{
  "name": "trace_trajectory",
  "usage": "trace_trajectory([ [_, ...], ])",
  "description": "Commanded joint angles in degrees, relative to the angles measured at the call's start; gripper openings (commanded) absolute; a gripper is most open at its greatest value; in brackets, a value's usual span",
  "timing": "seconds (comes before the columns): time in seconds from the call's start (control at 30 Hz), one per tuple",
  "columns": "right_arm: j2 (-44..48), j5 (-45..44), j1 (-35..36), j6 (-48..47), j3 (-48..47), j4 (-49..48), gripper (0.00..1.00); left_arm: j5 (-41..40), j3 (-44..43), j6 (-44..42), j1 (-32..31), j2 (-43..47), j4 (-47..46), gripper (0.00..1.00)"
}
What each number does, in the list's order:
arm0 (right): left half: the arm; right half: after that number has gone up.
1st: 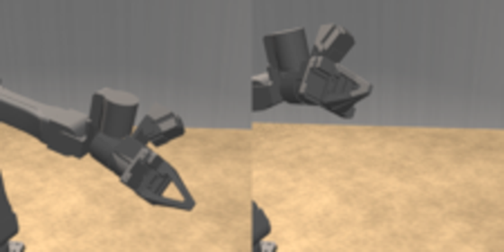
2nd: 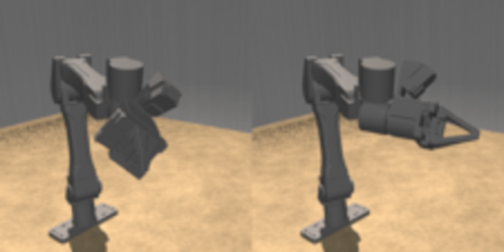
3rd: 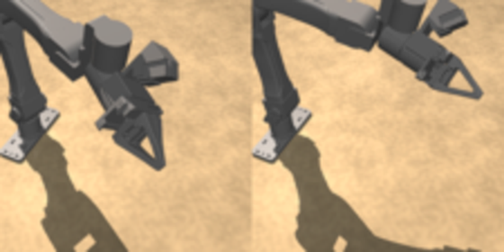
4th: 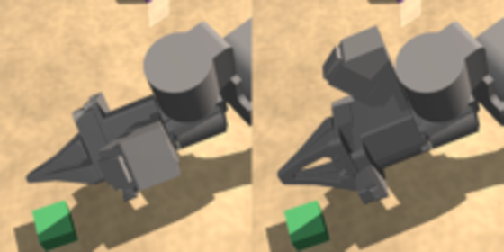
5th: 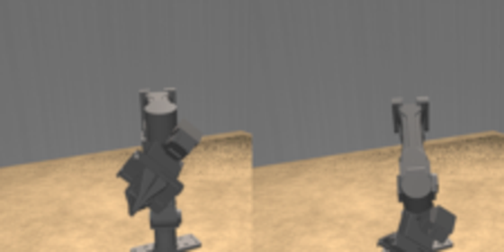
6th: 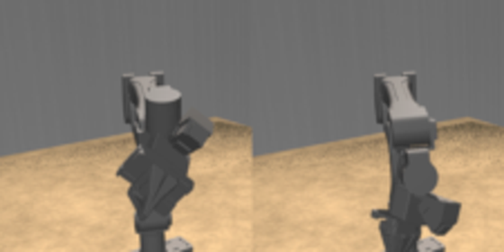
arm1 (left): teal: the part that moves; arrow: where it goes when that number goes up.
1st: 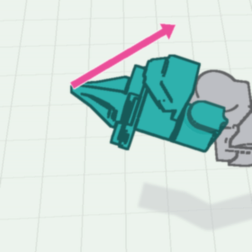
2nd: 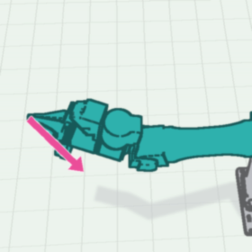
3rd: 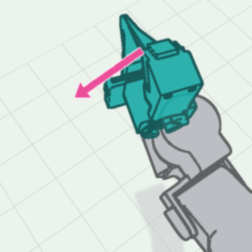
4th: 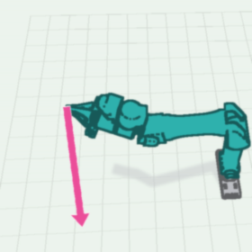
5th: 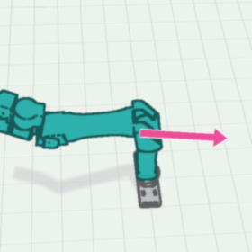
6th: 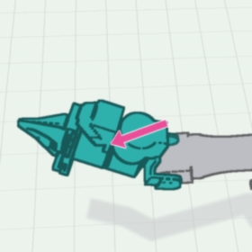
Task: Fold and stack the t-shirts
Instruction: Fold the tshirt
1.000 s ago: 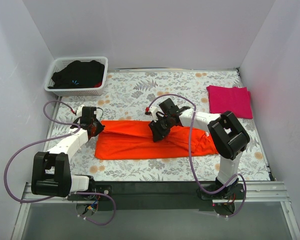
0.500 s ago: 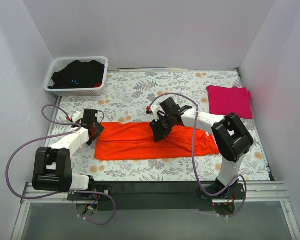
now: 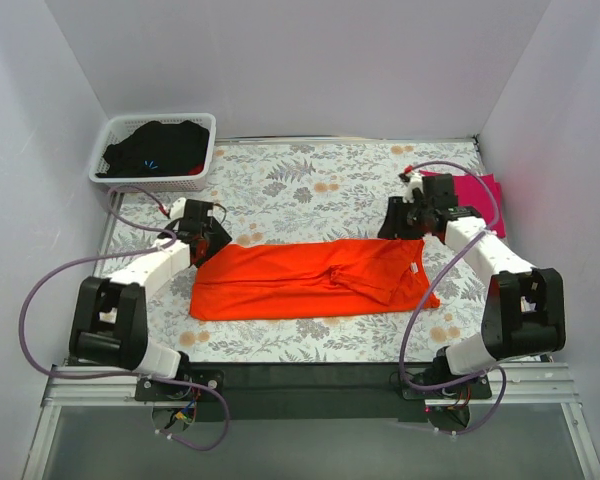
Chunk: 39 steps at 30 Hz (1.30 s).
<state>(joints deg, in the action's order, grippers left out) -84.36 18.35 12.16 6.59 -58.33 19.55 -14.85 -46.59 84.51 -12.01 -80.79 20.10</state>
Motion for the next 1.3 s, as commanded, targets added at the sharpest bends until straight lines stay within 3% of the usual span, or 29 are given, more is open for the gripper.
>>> trace_trajectory([
  [0.0,0.25,0.28,-5.64,7.20,4.35,-3.27,0.44,0.18,-1.66,1.70,-0.29,-5.50,-0.41,0.57],
  [0.33,-11.79,1.34,-15.15,8.70,5.59,-9.79,0.43,-3.61,-3.69,4.26,5.06,-17.02,2.57,0.53],
  [0.63,-16.89,1.42,-16.82,7.91,0.41,-9.71,0.42,-3.34,-4.91,3.82,9.46,-18.96,3.55,0.51],
  [0.73,-15.05,2.66,-15.86,6.95,-1.44,-7.78,0.41,-1.33,-5.79,1.89,9.37,-16.86,3.55,0.60],
  [0.97,-4.07,1.25,-9.71,5.37,0.66,-2.77,0.42,0.44,-9.75,-7.77,3.23,-5.44,3.55,0.85],
  [1.1,4.10,3.08,-7.16,5.27,5.84,-0.74,0.42,4.38,-9.14,-14.71,-5.27,1.42,1.10,0.87],
  [1.27,9.82,8.18,-5.22,5.45,13.93,-0.48,0.42,21.95,-5.54,-23.75,-15.38,5.47,-6.11,0.87],
])
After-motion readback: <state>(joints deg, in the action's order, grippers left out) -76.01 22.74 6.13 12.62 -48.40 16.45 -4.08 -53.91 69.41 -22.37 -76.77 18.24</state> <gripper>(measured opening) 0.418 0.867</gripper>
